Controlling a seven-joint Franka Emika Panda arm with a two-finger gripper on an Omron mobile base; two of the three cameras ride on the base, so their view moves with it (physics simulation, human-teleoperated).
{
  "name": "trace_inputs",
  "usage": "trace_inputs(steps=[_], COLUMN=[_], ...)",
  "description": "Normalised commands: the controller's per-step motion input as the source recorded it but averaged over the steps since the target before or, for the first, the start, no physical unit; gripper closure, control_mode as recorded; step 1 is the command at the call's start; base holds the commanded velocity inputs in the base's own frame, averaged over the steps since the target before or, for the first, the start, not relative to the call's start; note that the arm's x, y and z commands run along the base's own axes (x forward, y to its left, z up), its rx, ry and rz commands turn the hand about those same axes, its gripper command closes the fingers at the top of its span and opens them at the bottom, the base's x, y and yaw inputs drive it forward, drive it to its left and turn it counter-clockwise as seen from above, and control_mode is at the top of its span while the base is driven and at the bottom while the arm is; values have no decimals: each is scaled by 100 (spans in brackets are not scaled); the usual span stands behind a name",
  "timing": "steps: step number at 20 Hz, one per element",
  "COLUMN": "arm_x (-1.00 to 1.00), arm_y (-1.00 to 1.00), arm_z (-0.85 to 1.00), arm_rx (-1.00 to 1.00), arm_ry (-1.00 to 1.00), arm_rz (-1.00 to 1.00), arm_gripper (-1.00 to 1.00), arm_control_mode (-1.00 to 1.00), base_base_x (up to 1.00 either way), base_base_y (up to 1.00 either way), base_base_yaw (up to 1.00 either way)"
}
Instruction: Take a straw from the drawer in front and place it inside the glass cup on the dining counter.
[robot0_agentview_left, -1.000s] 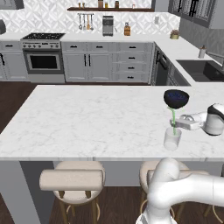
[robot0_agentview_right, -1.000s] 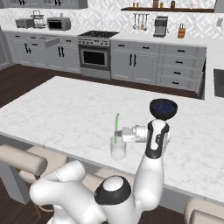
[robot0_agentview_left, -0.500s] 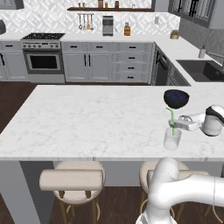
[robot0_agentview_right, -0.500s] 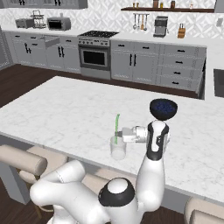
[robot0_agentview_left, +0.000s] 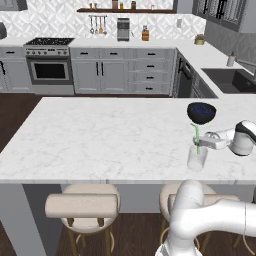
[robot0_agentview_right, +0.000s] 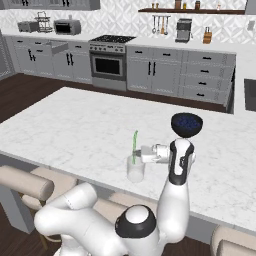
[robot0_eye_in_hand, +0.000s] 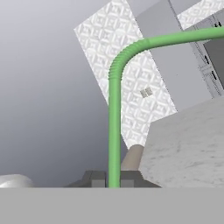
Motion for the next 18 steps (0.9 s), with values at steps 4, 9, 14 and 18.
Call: trace_inputs(steps=[4,9,14,18], arm_x=[6,-1,-8,-9], arm_y=[-10,-2,2,0], arm_z=[-9,-17,-23,-20], arm_rx=[0,0,0,0], arm_ry=[0,0,0,0], arm_rz=[0,0,0,0], arm_gripper=[100,100,100,100], arm_control_mode=[-100,-100,-100,-100], base_base_x=[0,0,0,0], base_base_y=[0,0,0,0], base_base_yaw=[0,0,0,0])
